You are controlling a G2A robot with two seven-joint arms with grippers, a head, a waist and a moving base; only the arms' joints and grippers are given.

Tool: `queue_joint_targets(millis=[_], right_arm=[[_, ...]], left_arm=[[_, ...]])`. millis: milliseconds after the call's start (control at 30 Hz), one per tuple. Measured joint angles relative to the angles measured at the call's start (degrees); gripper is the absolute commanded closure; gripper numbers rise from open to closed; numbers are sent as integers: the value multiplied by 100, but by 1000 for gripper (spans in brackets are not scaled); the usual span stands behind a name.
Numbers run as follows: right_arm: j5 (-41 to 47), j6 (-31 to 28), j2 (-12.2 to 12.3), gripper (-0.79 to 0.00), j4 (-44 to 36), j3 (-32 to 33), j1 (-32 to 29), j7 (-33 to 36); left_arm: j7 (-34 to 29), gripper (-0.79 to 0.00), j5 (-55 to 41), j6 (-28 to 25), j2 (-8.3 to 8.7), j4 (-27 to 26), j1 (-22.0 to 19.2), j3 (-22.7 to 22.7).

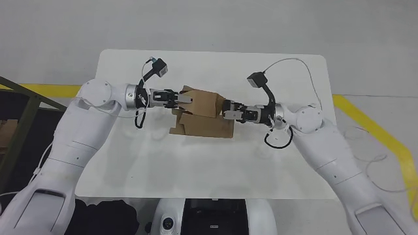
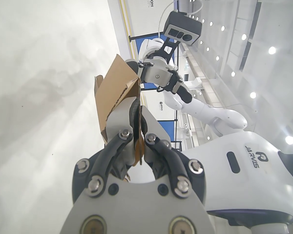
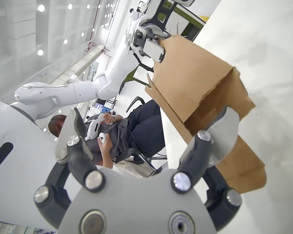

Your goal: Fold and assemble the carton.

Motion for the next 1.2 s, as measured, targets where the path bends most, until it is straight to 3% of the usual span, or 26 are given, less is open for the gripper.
queue_joint_targets(millis=[867, 1033, 1200], right_arm=[[1672, -26, -435, -785, 882, -699, 424, 522], [1854, -1, -449, -610, 884, -689, 423, 548], [1994, 73, -424, -566, 832, -613, 386, 622]], left_arm=[[-126, 0, -341, -33, 16, -107, 127, -154], [-134, 0, -335, -23, 22, -105, 145, -178], [-132, 0, -322, -10, 23, -75, 147, -188]])
